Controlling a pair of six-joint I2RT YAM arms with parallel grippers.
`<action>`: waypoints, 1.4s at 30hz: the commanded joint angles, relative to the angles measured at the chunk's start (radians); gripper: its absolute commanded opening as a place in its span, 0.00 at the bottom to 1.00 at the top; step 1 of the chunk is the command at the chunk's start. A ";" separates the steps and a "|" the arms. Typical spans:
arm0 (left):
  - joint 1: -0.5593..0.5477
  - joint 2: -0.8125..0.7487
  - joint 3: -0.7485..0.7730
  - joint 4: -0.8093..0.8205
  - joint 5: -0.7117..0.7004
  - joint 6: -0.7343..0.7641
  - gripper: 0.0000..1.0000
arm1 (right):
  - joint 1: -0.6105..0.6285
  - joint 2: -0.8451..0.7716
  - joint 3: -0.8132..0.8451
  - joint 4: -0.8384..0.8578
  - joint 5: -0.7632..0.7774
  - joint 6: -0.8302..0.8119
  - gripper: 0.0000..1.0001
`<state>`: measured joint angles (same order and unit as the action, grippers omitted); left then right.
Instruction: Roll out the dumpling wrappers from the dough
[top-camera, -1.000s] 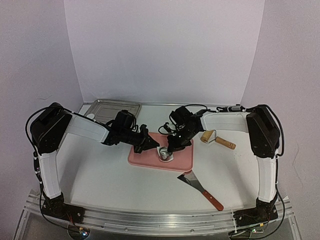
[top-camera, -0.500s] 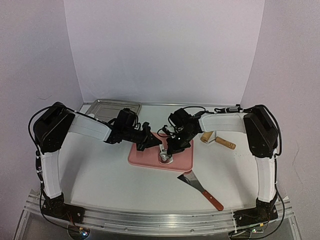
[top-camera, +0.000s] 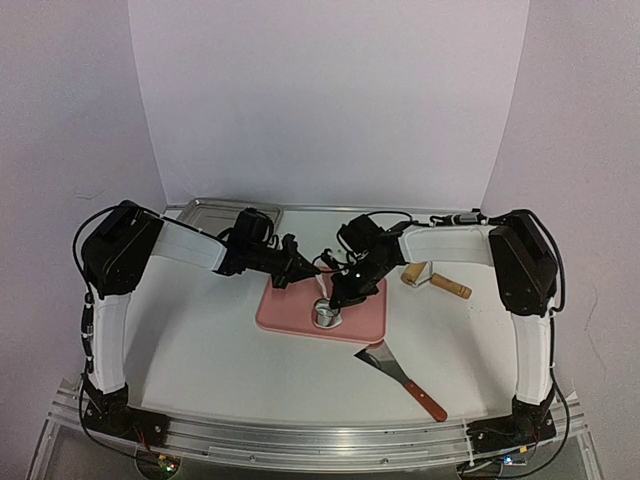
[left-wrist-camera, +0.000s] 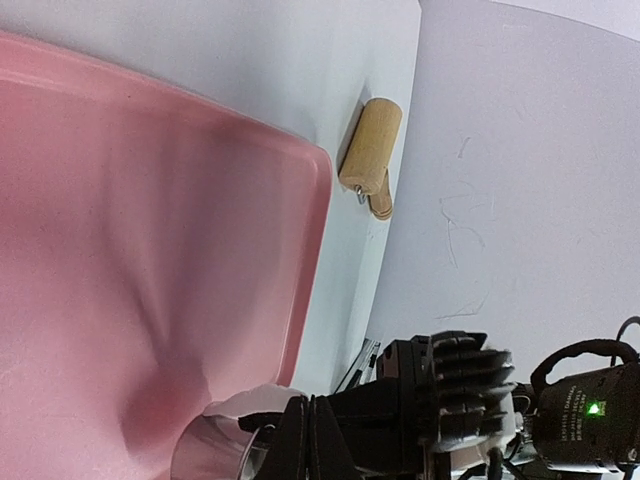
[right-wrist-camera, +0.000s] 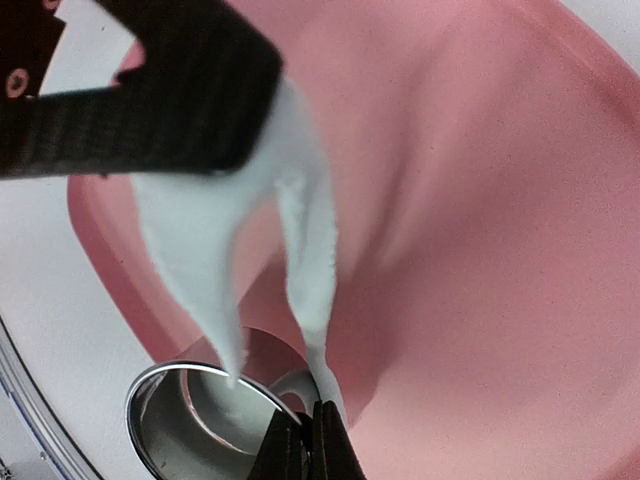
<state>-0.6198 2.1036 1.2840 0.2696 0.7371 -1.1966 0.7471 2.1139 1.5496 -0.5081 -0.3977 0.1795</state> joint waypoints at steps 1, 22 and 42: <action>-0.002 0.029 0.071 -0.011 0.042 0.038 0.00 | 0.008 -0.095 -0.002 0.014 -0.063 -0.015 0.00; -0.009 0.096 0.095 0.002 0.147 0.062 0.00 | 0.008 -0.147 0.073 0.112 -0.170 0.089 0.00; -0.057 0.064 -0.019 0.109 0.152 -0.001 0.00 | 0.008 -0.248 0.007 0.204 -0.039 0.131 0.00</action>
<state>-0.6582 2.1986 1.2847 0.3259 0.8696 -1.1843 0.7582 1.9446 1.5689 -0.3874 -0.5011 0.2935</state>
